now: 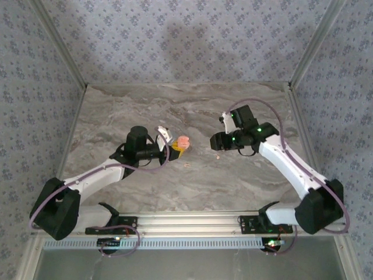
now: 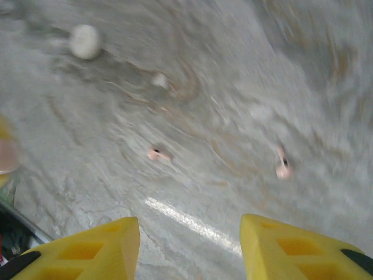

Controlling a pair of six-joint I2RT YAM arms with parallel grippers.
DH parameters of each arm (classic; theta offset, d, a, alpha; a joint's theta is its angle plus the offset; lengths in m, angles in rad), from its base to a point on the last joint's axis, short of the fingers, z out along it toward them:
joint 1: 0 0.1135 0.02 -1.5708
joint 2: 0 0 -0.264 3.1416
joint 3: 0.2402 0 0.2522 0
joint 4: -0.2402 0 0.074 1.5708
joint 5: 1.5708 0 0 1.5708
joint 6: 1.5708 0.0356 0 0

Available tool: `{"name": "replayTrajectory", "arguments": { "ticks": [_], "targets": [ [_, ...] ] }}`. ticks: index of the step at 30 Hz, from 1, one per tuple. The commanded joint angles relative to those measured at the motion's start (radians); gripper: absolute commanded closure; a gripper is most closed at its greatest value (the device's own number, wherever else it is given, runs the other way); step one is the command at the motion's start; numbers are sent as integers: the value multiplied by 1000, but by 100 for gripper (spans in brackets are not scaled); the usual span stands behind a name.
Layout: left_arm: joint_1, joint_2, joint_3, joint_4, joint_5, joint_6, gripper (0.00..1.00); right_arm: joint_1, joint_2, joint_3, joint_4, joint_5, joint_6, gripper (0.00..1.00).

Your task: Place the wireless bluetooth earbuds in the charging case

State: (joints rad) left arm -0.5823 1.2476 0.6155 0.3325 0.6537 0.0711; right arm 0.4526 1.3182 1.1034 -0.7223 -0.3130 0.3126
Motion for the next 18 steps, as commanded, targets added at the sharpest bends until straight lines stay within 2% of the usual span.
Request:
{"name": "replayTrajectory", "arguments": {
  "ticks": [1,5,8,11,15,18],
  "targets": [
    [9,1,-6,59,-60,-49,91,34,60,-49,-19,16,250,51],
    [51,3,-41,100,-100,-119,91,127,148,-36,51,57,258,51],
    [125,0,-81,150,-120,-210,91,203,245,57,4,156,126,51],
    [193,-15,-96,148,-145,-274,91,266,334,175,-25,210,-94,51],
    [239,-54,-118,142,-187,-302,91,340,413,246,-18,228,-511,46],
    [262,-78,-137,149,-214,-315,90,346,454,261,-7,192,-760,43]
  ]
}}
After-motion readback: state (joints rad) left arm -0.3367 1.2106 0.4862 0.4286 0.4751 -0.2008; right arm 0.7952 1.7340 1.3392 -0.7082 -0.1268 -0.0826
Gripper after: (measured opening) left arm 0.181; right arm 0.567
